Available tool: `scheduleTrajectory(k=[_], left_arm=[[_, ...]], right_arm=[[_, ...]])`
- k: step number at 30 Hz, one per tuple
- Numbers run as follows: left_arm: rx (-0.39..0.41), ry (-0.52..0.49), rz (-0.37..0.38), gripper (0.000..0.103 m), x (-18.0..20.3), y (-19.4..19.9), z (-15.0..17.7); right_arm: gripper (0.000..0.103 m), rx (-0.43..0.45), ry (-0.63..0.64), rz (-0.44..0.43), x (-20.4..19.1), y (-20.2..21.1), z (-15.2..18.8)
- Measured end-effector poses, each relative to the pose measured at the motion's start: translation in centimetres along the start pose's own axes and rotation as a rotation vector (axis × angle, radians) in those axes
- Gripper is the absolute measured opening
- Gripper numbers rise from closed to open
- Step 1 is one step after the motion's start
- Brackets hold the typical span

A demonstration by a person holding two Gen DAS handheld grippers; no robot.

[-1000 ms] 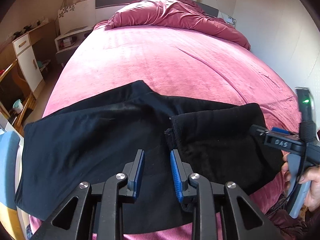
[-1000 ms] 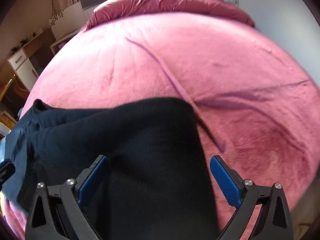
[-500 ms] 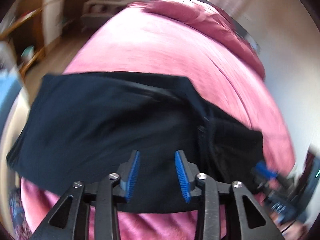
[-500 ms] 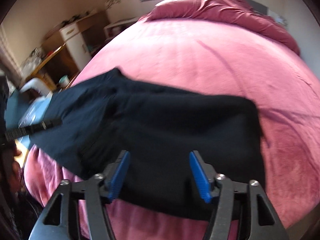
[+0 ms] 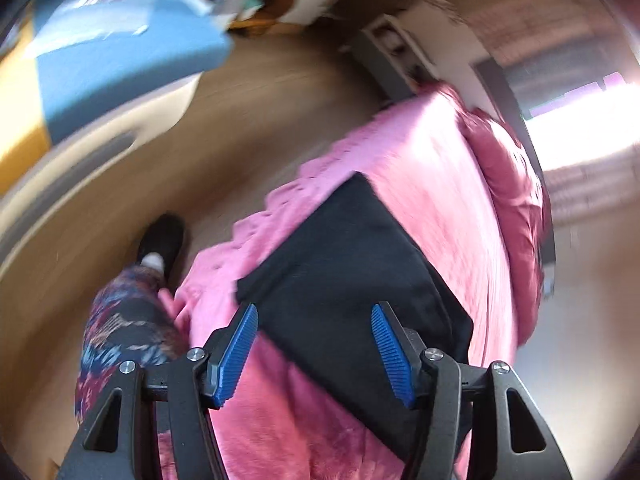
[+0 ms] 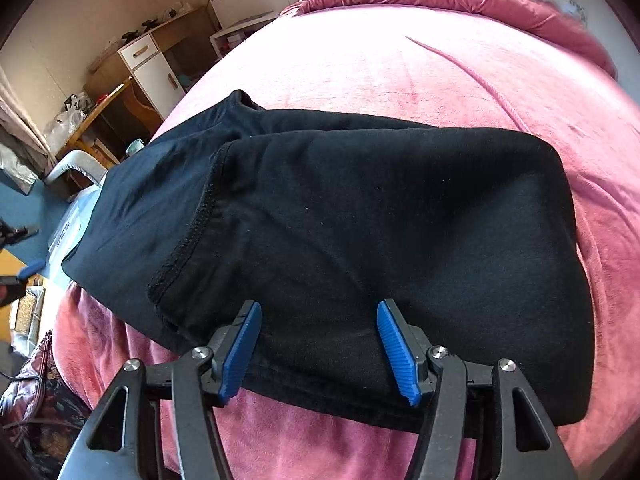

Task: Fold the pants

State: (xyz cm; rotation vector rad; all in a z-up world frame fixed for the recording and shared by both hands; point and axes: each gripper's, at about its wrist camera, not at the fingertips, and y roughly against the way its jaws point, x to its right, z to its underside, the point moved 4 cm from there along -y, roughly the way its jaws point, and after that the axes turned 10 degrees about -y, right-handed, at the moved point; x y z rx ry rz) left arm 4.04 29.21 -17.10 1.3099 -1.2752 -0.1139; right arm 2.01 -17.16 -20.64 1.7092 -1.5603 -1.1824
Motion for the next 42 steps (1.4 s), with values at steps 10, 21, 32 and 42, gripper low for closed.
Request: scheduleTrajectory(k=[10,21,32,42], left_arm=[[-0.145,0.109,-0.026,0.043,-2.8,-5.3,1.1],[-0.083,0.002,-0.1,0.015,-1.7,-6.4,0.2],[0.034,-0.46,0.367,0.013,14.4,-0.6,1.0],[-0.149,-0.82,0.517,0.013,24.0,-3.6,9.6]], right_arm=[[0.066,0.011,0.006,0.009,-0.1,-0.1,0.0],[0.067,0.011,0.02,0.033,-0.5,-0.5,0.0],[0.067,0.075,-0.02,-0.01,-0.5,1.9,-1.1],[0.069,0.1,-0.114,-0.371,-2.5,6.5,-5.3]])
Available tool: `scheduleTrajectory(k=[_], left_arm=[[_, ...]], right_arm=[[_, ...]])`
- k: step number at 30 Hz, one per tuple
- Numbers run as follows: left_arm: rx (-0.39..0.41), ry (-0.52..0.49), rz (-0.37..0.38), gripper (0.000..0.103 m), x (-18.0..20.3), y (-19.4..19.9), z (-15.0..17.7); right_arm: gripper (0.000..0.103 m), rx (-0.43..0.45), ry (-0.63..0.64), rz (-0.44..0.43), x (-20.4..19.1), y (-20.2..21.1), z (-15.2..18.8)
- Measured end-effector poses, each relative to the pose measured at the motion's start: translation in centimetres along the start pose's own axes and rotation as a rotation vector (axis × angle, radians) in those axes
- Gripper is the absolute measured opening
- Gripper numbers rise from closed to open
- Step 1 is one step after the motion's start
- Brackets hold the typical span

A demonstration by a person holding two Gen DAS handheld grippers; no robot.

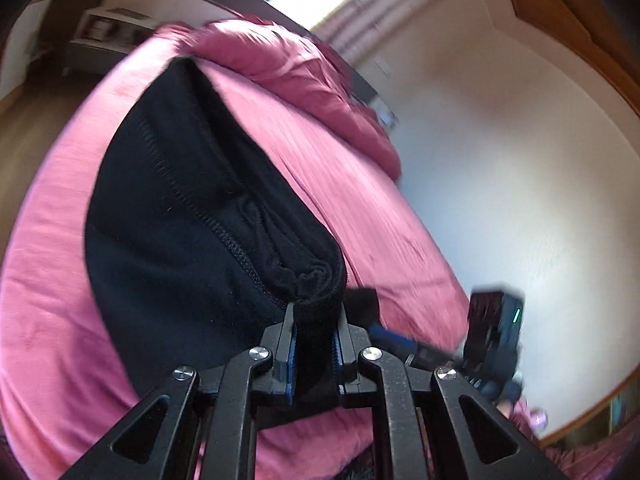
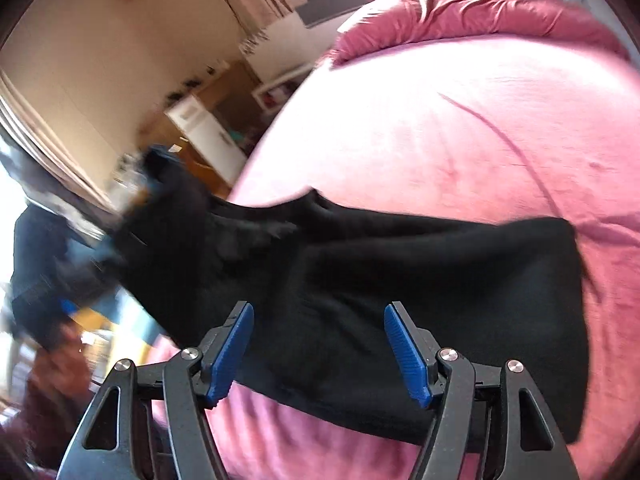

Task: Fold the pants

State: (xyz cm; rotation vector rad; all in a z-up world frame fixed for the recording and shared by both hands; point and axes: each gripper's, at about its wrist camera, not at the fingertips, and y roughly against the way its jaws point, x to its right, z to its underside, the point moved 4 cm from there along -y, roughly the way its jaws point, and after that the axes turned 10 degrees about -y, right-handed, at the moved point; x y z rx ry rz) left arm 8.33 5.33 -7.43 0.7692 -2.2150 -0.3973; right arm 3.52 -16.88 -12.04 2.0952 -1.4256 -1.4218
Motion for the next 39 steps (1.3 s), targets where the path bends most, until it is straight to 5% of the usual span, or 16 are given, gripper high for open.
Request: scheduleTrajectory(k=[6,14,15,17,20,24,27,33,39], left_arm=[[-0.088,-0.1,-0.009,0.013,2.0,-2.7,1.8],[-0.158,-0.238,-0.046,0.013,4.8,-4.8,3.2],[-0.163,-0.251,-0.047,0.013,4.9,-4.9,3.4],[-0.171,-0.28,-0.063,0.013,5.2,-4.8,3.7],[-0.195,-0.311,-0.075,0.018,5.0,-4.3,3.6],[-0.153,-0.24,0.108,0.03,3.8,-0.4,2.8],[-0.059,-0.145,0.177,0.032,1.2,3.5,1.1],[0.034,0.05,-0.023,0.033,-5.7,6.4,0.2],[0.006,0.075,-0.063,0.033,-6.5,3.5,0.5]], right_arm=[[0.076,-0.082,-0.033,-0.172,-2.6,-2.0,-2.0],[0.074,-0.237,0.05,-0.06,-4.0,-8.5,-2.8],[0.071,-0.259,0.07,-0.044,-4.1,-9.2,-2.6],[0.04,-0.308,0.146,0.023,-4.6,-10.9,-2.1],[0.02,-0.325,0.179,0.045,-5.1,-11.7,-2.0],[0.015,-0.29,0.186,0.005,-6.2,-10.5,-2.8],[0.014,-0.259,0.204,-0.013,-7.1,-8.9,-3.4],[0.014,-0.151,0.2,-0.04,-7.5,-3.1,-4.8],[0.014,-0.047,0.139,-0.036,-5.0,2.9,-5.7]])
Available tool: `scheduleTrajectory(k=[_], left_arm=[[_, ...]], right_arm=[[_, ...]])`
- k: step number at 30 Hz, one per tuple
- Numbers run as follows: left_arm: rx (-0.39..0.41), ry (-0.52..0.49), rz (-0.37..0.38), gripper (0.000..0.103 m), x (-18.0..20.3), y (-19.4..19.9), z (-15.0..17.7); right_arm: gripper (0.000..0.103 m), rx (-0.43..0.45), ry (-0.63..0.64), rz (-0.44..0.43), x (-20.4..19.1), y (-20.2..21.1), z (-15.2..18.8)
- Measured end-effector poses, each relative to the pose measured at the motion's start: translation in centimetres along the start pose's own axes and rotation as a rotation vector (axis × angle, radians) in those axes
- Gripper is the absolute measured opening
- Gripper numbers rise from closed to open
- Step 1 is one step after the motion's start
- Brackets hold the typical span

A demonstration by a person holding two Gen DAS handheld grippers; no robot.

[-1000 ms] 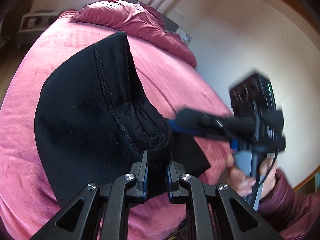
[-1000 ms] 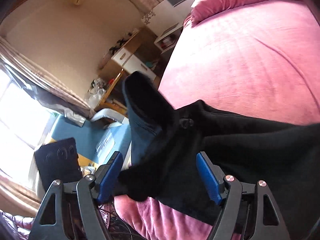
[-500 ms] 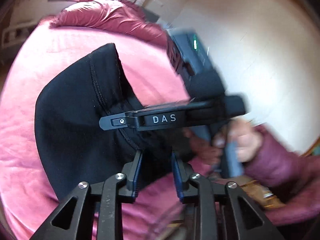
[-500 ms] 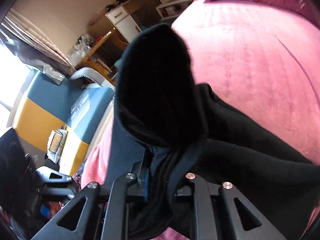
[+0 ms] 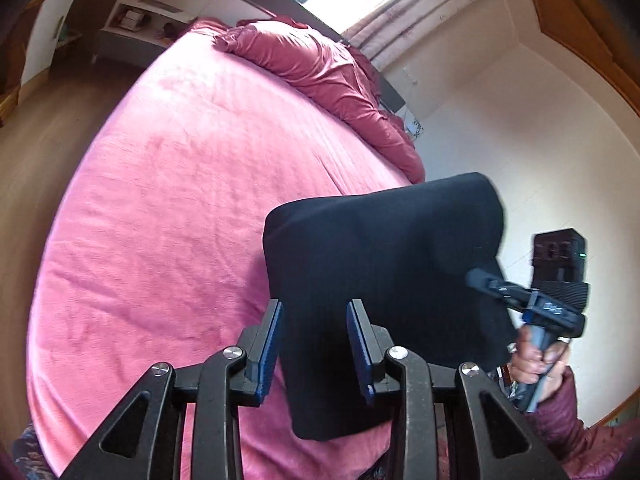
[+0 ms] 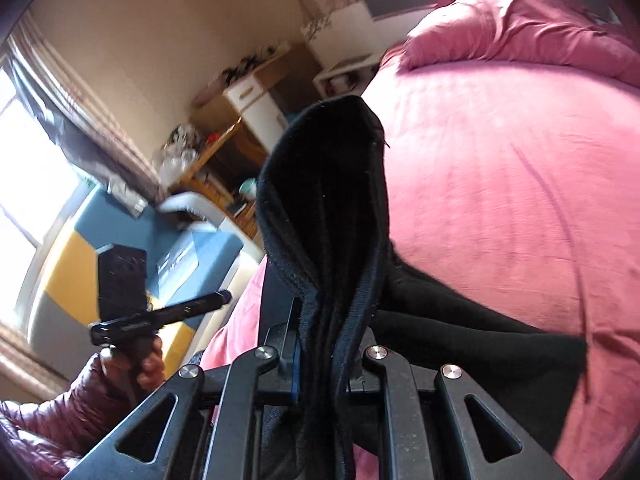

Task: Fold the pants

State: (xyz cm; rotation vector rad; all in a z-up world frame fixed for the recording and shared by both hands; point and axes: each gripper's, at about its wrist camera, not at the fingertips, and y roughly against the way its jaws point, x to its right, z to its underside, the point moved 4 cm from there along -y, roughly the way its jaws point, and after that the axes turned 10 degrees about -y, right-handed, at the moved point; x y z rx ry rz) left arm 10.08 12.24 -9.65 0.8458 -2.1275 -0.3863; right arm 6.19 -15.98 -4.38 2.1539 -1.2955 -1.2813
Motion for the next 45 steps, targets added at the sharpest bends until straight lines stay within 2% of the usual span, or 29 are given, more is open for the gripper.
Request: scheduleTrajectory(k=[4,8,13,16,18,20,21,22,25,27,29,30,35,39,42,45], left_arm=[[-0.04,-0.045,0.034,0.032,2.5,-2.9,0.0],[-0.11,-0.1,0.058,0.031,4.8,-6.9,0.5],[-0.244,-0.18,0.066,0.031,7.2,-10.9,2.9],[-0.31,-0.204,0.059,0.031,7.8,-12.5,4.4],[-0.34,-0.214,0.048,0.031,8.0,-13.0,5.1],[-0.356,-0.25,0.013,0.031,8.2,-13.3,5.6],[-0.358,-0.253,0.009,0.031,8.2,-13.3,5.7],[-0.359,-0.252,0.011,0.031,8.3,-13.2,5.6],[-0.35,-0.236,0.023,0.031,8.3,-12.6,5.3],[-0.328,-0.212,0.047,0.031,7.9,-12.3,5.0],[-0.31,-0.187,0.056,0.031,7.6,-11.5,4.9],[-0.304,-0.18,0.056,0.031,7.4,-11.3,4.9],[-0.286,-0.169,0.051,0.032,6.8,-10.3,5.3],[-0.263,-0.172,0.059,0.031,6.8,-9.3,5.0],[-0.247,-0.181,0.044,0.031,6.8,-8.4,4.8],[-0.234,-0.184,0.056,0.031,6.7,-7.8,4.6]], right_arm=[[0.014,0.032,-0.062,0.052,3.6,3.1,0.8],[0.014,0.047,-0.137,0.109,7.8,4.4,1.9],[0.014,0.024,-0.264,0.175,14.8,3.7,4.3],[0.014,-0.007,-0.36,0.173,18.6,2.4,5.7],[0.019,-0.021,-0.42,0.185,20.7,1.5,6.6],[0.037,-0.002,-0.477,0.172,22.1,1.5,7.3],[0.042,0.017,-0.513,0.17,22.7,2.1,7.6],[0.046,0.03,-0.532,0.172,22.8,2.6,7.9],[0.046,0.078,-0.554,0.203,22.8,5.4,8.9],[0.046,0.097,-0.557,0.193,22.2,7.2,9.7],[0.044,0.101,-0.558,0.161,21.0,8.3,10.8],[0.043,0.096,-0.57,0.113,20.0,8.7,11.5],[0.043,0.063,-0.649,0.034,17.8,6.8,14.0],[0.044,0.082,-0.763,0.065,19.1,5.6,14.3],[0.044,0.122,-0.748,0.096,18.5,7.1,14.0],[0.044,0.116,-0.733,0.06,16.9,8.4,14.6]])
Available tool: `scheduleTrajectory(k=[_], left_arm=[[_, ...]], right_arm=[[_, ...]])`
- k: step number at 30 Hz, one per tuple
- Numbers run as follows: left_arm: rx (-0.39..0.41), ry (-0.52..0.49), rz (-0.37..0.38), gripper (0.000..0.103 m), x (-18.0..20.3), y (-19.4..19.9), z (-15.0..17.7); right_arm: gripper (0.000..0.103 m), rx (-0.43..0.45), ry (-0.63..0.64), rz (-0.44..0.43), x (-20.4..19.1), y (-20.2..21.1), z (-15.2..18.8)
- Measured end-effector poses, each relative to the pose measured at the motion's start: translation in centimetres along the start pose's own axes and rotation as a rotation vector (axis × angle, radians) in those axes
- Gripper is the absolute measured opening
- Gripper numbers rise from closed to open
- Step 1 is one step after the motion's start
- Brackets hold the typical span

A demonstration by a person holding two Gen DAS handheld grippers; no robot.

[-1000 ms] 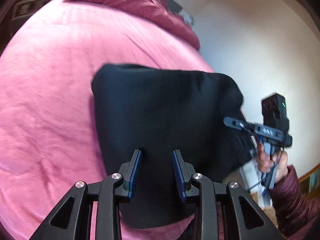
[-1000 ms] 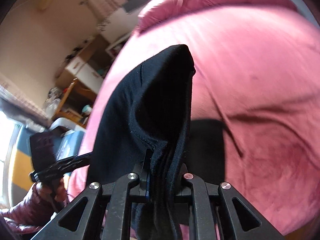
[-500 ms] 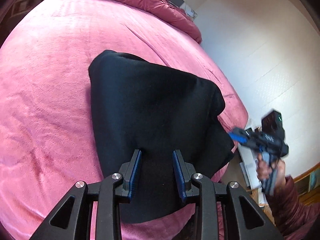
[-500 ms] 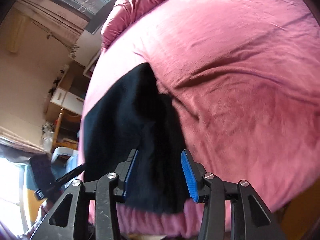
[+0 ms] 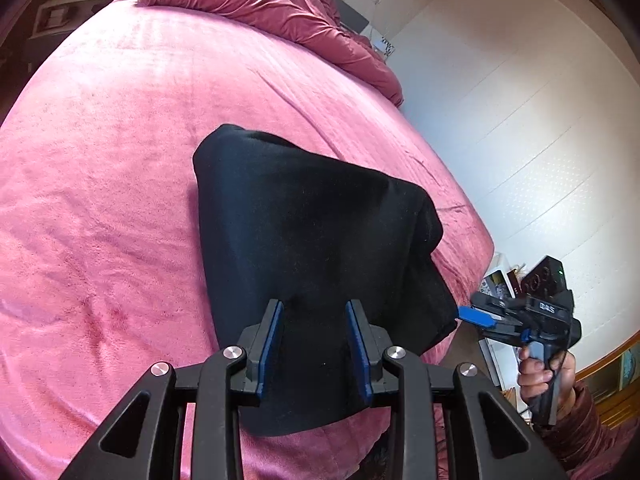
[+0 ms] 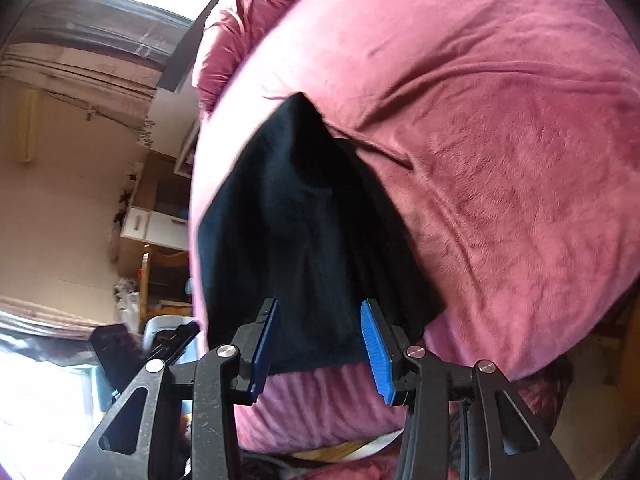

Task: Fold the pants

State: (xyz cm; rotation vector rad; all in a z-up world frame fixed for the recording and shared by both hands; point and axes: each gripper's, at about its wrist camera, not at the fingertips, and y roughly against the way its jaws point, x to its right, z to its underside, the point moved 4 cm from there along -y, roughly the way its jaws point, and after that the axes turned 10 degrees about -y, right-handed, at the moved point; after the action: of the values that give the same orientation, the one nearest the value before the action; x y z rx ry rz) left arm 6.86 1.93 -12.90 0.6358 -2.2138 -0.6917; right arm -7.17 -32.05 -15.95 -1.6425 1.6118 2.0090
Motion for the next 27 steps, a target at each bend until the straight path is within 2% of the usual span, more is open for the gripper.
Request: scheduleTrajectory(k=[4,9,10,11,13,17,20,23,25,27], left_arm=[[-0.018,0.004,0.013,0.031,-0.2,-1.1,0.1],[-0.061,-0.038,0.017,0.031,1.6,-1.9,0.6],[-0.064,-0.047,0.015,0.031,1.8,-1.9,0.6],[-0.064,-0.053,0.013,0.031,1.9,-1.8,0.6],[-0.06,-0.06,0.011,0.031,2.1,-1.6,0.5],[-0.022,-0.075,0.001,0.032,2.4,-0.2,0.2],[0.004,-0.086,0.019,0.032,2.7,0.6,-0.1],[-0.037,-0.108,-0.003,0.032,2.8,-0.5,0.2],[-0.092,-0.112,0.0,0.031,2.9,-1.8,0.9],[-0.139,-0.139,-0.027,0.031,3.2,-2.9,1.9]], right_arm=[[0.044,-0.076,-0.017,-0.028,0.0,-2.3,2.3],[0.041,-0.026,-0.094,0.01,1.1,-5.4,1.4],[0.03,-0.011,-0.093,0.015,1.1,-5.4,1.2],[0.015,0.009,-0.075,0.035,0.9,-5.1,1.1],[0.008,0.035,-0.021,0.064,0.0,-4.4,1.2],[0.006,0.068,0.097,0.08,-2.6,-1.4,2.3],[0.006,0.045,0.141,0.163,-2.0,-1.3,3.0],[0.006,0.024,0.089,0.21,0.6,-2.9,2.4],[0.006,0.008,0.057,0.233,2.1,-4.1,2.0],[0.006,-0.007,0.056,0.247,3.0,-4.9,2.0]])
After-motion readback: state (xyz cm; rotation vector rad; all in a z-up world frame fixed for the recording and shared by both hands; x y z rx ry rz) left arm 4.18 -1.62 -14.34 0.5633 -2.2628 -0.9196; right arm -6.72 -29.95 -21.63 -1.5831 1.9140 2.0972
